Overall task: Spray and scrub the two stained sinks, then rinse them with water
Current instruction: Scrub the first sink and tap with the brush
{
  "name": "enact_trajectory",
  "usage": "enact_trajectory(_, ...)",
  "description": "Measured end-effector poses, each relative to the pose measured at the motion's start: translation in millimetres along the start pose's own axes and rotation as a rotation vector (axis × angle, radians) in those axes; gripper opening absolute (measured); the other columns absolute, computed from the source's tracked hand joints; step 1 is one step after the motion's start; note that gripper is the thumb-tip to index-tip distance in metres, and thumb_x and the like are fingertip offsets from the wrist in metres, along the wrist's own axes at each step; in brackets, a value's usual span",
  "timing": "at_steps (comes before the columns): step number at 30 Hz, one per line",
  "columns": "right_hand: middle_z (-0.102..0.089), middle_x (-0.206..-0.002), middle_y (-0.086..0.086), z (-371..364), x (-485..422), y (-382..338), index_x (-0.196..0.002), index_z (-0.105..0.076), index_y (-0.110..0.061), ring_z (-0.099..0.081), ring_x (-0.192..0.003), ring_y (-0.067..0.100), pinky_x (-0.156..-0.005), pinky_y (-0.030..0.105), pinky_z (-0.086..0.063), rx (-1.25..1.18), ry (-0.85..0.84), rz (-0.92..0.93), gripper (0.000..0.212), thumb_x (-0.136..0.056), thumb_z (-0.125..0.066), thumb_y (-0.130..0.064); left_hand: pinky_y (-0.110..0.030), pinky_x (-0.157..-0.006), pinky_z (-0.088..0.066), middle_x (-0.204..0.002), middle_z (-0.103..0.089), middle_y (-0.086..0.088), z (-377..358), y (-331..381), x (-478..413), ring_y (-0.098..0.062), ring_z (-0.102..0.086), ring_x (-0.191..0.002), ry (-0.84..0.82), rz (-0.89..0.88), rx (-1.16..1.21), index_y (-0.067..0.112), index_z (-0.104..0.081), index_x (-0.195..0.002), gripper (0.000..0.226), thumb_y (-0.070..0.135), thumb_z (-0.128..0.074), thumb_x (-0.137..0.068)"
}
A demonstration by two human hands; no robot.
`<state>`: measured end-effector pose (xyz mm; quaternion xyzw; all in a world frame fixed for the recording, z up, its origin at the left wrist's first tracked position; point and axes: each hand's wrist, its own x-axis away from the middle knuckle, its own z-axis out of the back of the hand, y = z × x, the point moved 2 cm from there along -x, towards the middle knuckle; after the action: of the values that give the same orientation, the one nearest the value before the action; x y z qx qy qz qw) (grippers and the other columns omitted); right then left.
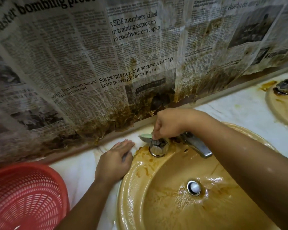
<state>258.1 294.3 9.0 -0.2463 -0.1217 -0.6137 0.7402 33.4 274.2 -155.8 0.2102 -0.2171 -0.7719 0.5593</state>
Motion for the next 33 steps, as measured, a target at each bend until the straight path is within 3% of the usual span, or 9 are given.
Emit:
enact_trajectory(4,-0.073,-0.109,0.0,-27.2,26.7,-20.6,-0.112,-0.077,-0.026,-0.065,-0.101,0.027,-0.084,0.036,-0.056,0.146,0.243,-0.013,0.031,-0.095,-0.06,-0.046,-0.012,-0.11,-0.027,-0.147,-0.053,0.025,1.1,0.8,1.0,0.003,-0.039,-0.143,-0.011,0.007,0.0,0.045,-0.061,-0.137,0.043,0.031,-0.057,-0.097)
enact_trajectory(7,-0.059,-0.094,0.004,-44.9,47.9,-34.4,-0.117,-0.069,-0.026,-0.058,-0.089,0.03,-0.073,0.036,-0.042,0.164,0.318,-0.035,0.03,-0.1,-0.051,-0.043,-0.013,-0.11,-0.027,-0.147,-0.052,0.025,1.5,2.6,0.6,0.003,-0.038,-0.144,-0.011,0.019,0.001,0.046,-0.061,-0.137,0.043,0.031,-0.056,-0.097)
enact_trajectory(10,-0.058,-0.091,0.005,-68.8,58.8,-50.7,-0.117,-0.068,-0.024,-0.057,-0.09,0.03,-0.072,0.035,-0.038,0.158,0.249,0.023,0.038,-0.103,-0.045,-0.05,-0.016,-0.112,-0.029,-0.148,-0.053,0.024,1.3,2.1,0.8,0.002,-0.038,-0.144,-0.023,0.014,0.023,0.045,-0.062,-0.137,0.043,0.03,-0.057,-0.097)
enact_trajectory(14,-0.054,-0.089,0.002,-100.7,49.3,-51.4,-0.129,-0.061,-0.023,-0.056,-0.084,0.027,-0.069,0.035,-0.04,0.13,0.26,-0.063,0.031,-0.107,-0.044,-0.038,-0.019,-0.116,-0.03,-0.146,-0.054,0.024,0.2,-0.3,-0.1,0.004,-0.039,-0.143,-0.015,0.003,0.026,0.044,-0.062,-0.137,0.044,0.028,-0.056,-0.096)
enact_trajectory(18,-0.063,-0.106,0.006,-114.4,47.4,-59.7,-0.144,-0.051,-0.027,-0.064,-0.102,0.029,-0.076,0.039,-0.046,0.065,0.276,-0.136,0.037,-0.108,-0.044,-0.028,-0.021,-0.117,-0.032,-0.147,-0.054,0.022,0.6,-1.5,0.5,0.002,-0.04,-0.143,-0.009,-0.016,0.029,0.044,-0.063,-0.137,0.045,0.025,-0.054,-0.097)
enact_trajectory(20,-0.063,-0.114,0.007,-120.3,52.0,-67.1,-0.139,-0.056,-0.026,-0.062,-0.109,0.029,-0.08,0.038,-0.046,0.038,0.225,-0.109,0.035,-0.107,-0.045,-0.033,-0.021,-0.118,-0.031,-0.148,-0.054,0.02,-0.8,-2.8,1.1,-0.001,-0.04,-0.144,-0.017,-0.022,0.045,0.042,-0.063,-0.138,0.046,0.021,-0.054,-0.097)
enact_trajectory(24,-0.062,-0.104,0.004,-112.8,48.2,-54.7,-0.139,-0.054,-0.025,-0.064,-0.103,0.027,-0.073,0.036,-0.041,0.086,0.259,-0.178,0.034,-0.109,-0.041,-0.035,-0.017,-0.119,-0.022,-0.148,-0.054,0.018,-0.6,-3.6,8.0,-0.004,-0.039,-0.145,0.01,-0.006,0.054,0.037,-0.063,-0.139,0.045,0.017,-0.053,-0.1)
enact_trajectory(29,-0.065,-0.114,0.008,-127.1,71.6,-49.6,-0.149,-0.043,-0.03,-0.062,-0.106,0.032,-0.074,0.039,-0.04,0.141,0.171,-0.048,0.042,-0.11,-0.034,-0.042,-0.021,-0.122,-0.023,-0.147,-0.054,0.019,-2.2,-8.8,17.0,-0.004,-0.038,-0.146,0.034,0.064,0.089,0.037,-0.064,-0.137,0.042,0.018,-0.053,-0.101)
enact_trajectory(33,-0.066,-0.114,0.009,-124.0,63.0,-43.5,-0.152,-0.04,-0.029,-0.063,-0.106,0.033,-0.073,0.038,-0.04,0.115,0.259,-0.147,0.042,-0.111,-0.035,-0.038,-0.008,-0.118,-0.011,-0.142,-0.054,0.022,-1.4,-2.5,28.4,0.005,-0.037,-0.142,0.055,0.085,0.146,0.03,-0.069,-0.133,0.039,0.012,-0.053,-0.102)
